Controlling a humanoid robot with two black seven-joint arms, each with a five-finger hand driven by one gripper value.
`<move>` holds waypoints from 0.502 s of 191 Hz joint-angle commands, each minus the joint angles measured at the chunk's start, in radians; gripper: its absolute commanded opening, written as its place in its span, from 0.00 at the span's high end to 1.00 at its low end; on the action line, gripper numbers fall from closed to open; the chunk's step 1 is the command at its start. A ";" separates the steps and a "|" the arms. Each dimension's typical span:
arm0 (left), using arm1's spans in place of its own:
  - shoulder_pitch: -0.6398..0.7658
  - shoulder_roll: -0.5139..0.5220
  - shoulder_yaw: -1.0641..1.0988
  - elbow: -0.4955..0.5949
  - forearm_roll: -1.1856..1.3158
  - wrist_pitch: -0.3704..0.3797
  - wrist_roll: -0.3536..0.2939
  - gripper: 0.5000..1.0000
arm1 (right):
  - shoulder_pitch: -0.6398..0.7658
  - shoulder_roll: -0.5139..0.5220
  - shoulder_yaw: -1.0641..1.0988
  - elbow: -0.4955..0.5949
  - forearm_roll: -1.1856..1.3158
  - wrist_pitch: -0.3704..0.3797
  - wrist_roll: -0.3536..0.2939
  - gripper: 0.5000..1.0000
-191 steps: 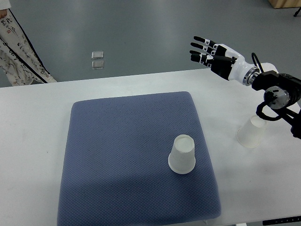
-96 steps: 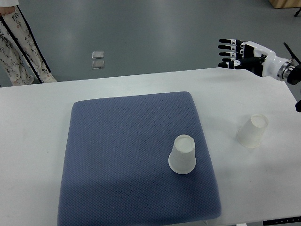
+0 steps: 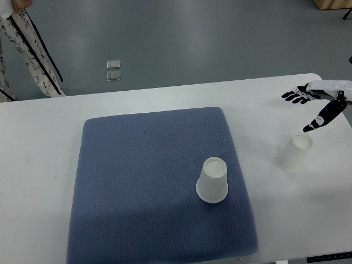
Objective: Stack paper cups
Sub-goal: 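Close the right hand fingers around the upside-down white cup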
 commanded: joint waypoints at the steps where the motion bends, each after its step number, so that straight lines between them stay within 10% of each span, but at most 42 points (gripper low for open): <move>1: 0.000 0.000 0.001 0.000 0.000 0.000 0.000 0.00 | -0.006 -0.011 -0.045 0.015 -0.039 -0.032 0.003 0.15; 96: 0.000 0.000 0.001 0.000 0.000 0.000 0.000 0.00 | -0.057 0.027 -0.197 0.009 -0.052 -0.277 0.005 0.15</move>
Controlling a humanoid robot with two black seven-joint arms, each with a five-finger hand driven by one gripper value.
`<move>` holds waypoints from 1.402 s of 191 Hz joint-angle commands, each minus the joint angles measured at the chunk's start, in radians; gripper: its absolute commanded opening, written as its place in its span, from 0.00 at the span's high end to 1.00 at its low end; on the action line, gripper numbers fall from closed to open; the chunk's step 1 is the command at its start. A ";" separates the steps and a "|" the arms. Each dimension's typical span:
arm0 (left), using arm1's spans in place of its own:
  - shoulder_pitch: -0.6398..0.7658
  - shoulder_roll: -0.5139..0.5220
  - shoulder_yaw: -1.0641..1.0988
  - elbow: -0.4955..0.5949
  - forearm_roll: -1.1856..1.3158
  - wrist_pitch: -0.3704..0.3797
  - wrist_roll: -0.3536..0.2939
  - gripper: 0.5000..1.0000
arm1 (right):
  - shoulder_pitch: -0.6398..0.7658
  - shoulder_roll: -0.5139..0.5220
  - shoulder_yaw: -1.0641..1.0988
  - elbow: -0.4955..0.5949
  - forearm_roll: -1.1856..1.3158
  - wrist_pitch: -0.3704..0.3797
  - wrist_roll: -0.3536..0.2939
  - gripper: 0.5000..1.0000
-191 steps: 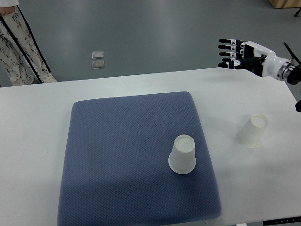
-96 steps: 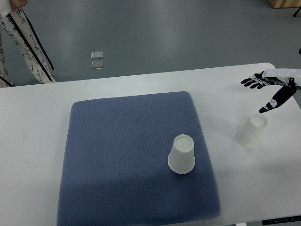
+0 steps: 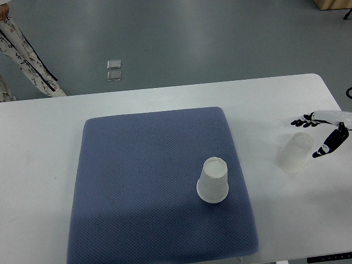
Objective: Stack paper cups
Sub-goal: 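Close the right hand fingers around the upside-down white cup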
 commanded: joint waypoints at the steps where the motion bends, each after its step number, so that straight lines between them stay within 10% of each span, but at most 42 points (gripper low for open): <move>1: 0.000 0.000 0.001 0.000 0.000 0.000 0.000 0.00 | -0.011 0.017 -0.001 -0.005 0.001 -0.031 0.000 0.15; 63: 0.000 0.000 0.000 0.000 0.000 0.000 0.000 0.00 | -0.031 0.059 -0.006 -0.007 -0.005 -0.074 0.000 0.20; 151: 0.000 0.000 0.000 0.000 0.000 0.000 0.000 0.00 | -0.035 0.059 -0.007 -0.007 -0.056 -0.073 -0.002 0.68; 268: 0.000 0.000 0.000 0.000 0.000 0.000 0.000 0.00 | 0.229 -0.012 0.017 0.165 -0.039 0.067 0.126 0.68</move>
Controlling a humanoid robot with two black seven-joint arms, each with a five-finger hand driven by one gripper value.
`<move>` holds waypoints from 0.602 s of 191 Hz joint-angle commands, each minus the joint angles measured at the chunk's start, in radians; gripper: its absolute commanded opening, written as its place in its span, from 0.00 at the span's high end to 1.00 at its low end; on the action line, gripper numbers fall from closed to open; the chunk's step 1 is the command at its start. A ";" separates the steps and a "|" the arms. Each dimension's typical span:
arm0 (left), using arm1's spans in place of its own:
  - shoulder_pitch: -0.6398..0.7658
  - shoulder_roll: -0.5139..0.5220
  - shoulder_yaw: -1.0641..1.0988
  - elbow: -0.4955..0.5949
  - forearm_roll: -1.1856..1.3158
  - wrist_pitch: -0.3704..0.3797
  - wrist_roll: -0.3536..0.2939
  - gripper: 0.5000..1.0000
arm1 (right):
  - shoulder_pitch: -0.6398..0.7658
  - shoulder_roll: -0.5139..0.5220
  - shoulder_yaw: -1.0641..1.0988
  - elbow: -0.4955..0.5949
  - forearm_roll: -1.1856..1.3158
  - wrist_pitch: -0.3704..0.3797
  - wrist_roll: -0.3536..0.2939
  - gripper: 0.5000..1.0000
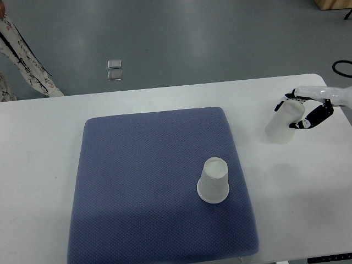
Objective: Stack paper cups
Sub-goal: 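Close the right hand fingers around the upside-down white cup, then carry the cup with the right hand over the cup on the pad and lower it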
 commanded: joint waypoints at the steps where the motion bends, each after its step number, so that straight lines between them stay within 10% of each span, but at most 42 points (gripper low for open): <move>1: 0.000 0.000 -0.001 0.000 0.000 0.000 0.000 0.00 | 0.057 -0.009 0.001 0.076 0.000 0.026 0.037 0.67; 115: 0.000 0.000 -0.001 0.000 0.000 0.000 0.000 0.00 | 0.178 -0.045 -0.004 0.356 0.000 0.166 0.093 0.65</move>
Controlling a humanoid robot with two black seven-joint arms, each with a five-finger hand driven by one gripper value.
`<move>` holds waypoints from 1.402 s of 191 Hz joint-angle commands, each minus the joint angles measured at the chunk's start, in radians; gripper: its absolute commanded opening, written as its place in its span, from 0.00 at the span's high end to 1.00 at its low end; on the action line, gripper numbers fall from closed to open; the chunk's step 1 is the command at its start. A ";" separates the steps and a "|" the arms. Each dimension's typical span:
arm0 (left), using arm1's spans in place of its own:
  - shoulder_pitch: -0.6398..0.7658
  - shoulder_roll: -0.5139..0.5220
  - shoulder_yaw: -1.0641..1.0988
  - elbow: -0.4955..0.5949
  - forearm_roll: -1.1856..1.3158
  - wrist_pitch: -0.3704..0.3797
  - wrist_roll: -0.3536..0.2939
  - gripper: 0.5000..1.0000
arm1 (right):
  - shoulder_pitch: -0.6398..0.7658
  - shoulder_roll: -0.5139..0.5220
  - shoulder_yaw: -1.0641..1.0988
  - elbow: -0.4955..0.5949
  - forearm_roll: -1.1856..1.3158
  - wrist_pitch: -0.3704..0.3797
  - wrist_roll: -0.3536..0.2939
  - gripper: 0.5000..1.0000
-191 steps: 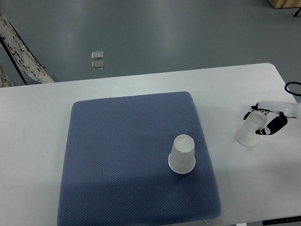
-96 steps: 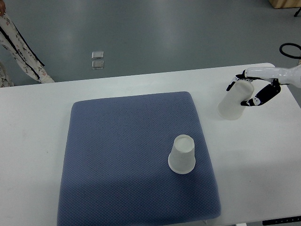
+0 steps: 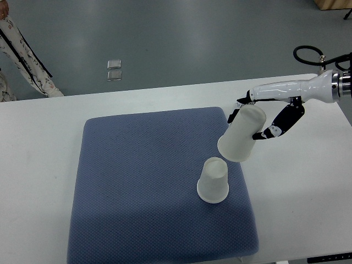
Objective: Stack paper cups
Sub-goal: 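Carry the cup with the right hand over the cup on the pad and lower it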
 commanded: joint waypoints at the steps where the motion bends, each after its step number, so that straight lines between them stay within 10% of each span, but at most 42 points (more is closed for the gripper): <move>1: 0.000 0.000 0.000 0.000 0.000 0.000 0.000 0.00 | 0.010 -0.007 -0.001 0.034 -0.002 0.016 0.001 0.65; 268: 0.000 0.000 0.000 0.000 0.000 0.000 0.000 0.00 | 0.062 0.151 -0.032 0.048 -0.137 0.006 -0.015 0.63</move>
